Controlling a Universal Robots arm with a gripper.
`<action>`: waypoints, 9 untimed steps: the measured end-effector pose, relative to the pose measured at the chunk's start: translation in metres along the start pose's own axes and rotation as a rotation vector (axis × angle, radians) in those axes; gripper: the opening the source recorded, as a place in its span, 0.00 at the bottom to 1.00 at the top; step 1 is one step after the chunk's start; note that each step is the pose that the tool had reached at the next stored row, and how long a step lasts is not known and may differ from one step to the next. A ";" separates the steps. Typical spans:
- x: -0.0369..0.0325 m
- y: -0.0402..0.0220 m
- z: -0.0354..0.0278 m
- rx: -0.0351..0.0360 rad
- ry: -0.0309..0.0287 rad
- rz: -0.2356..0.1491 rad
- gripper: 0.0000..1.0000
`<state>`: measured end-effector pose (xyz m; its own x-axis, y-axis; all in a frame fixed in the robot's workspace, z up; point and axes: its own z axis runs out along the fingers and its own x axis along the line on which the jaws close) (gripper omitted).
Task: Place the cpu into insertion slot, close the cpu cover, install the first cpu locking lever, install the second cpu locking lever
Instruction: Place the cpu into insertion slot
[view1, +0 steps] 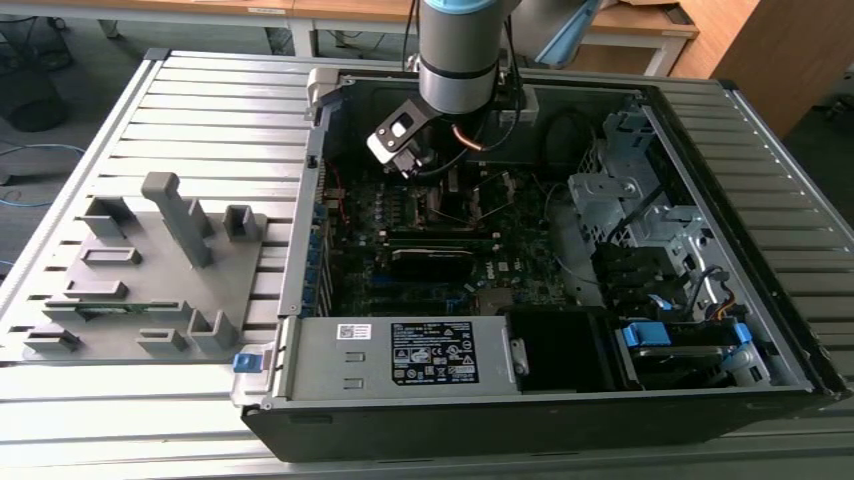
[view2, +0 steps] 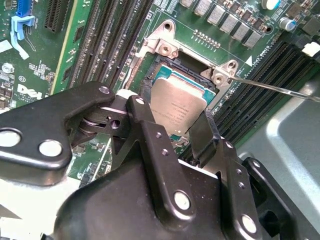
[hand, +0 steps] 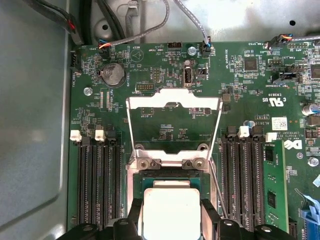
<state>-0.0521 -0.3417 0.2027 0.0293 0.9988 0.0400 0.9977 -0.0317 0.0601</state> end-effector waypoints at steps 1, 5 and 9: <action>0.0000 0.0000 0.0000 -0.0001 -0.0016 0.000 0.54; -0.0001 -0.0002 0.0023 -0.0035 -0.0019 0.000 0.54; -0.0001 -0.0002 0.0034 -0.0070 -0.0019 0.000 0.54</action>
<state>-0.0522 -0.3417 0.1993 0.0291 0.9989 0.0381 0.9972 -0.0316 0.0671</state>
